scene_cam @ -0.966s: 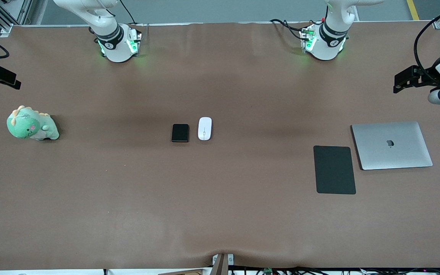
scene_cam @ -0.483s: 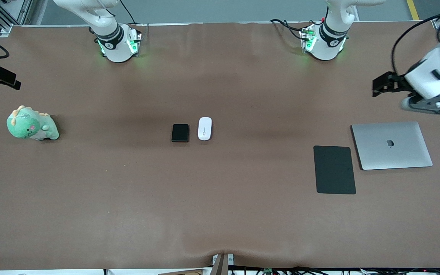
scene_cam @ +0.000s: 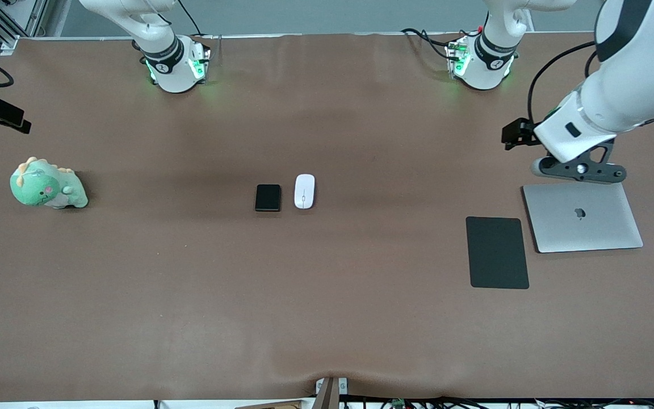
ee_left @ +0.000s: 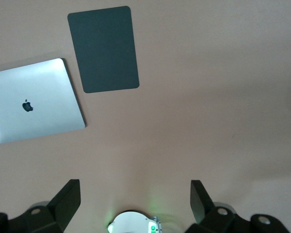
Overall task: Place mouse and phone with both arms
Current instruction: 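Move the left gripper toward the white mouse while the right gripper reaches the phone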
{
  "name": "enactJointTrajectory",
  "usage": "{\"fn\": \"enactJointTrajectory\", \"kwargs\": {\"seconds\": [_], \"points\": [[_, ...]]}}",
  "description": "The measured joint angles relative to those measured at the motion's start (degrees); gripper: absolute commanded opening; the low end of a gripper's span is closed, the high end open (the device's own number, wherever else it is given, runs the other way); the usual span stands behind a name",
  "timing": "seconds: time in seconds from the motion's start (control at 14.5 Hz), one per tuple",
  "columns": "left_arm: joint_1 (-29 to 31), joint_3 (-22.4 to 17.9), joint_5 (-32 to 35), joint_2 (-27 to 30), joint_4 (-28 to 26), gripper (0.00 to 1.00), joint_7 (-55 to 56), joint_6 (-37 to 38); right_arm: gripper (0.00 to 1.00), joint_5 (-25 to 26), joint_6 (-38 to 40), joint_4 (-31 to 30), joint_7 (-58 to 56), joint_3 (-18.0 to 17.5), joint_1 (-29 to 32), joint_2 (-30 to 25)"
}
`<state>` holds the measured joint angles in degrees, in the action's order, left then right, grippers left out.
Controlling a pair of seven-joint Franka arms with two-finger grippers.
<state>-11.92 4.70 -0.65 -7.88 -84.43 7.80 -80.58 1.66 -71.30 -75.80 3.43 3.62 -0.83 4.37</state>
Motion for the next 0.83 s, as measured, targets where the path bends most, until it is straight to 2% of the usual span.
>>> {"fn": "enactJointTrajectory", "kwargs": {"seconds": [0.55, 0.83], "points": [[-7.01, 0.13, -0.13, -2.43, 0.0, 1.0, 8.6, -2.85, 1.0, 0.0, -1.41, -0.3, 0.0, -0.06, -0.1, 2.82], [-12.49, 0.26, -0.46, -5.24, -0.11, 1.0, 16.14, -6.35, 1.0, 0.0, -4.0, -0.38, 0.0, -0.08, -0.17, 4.58]]}}
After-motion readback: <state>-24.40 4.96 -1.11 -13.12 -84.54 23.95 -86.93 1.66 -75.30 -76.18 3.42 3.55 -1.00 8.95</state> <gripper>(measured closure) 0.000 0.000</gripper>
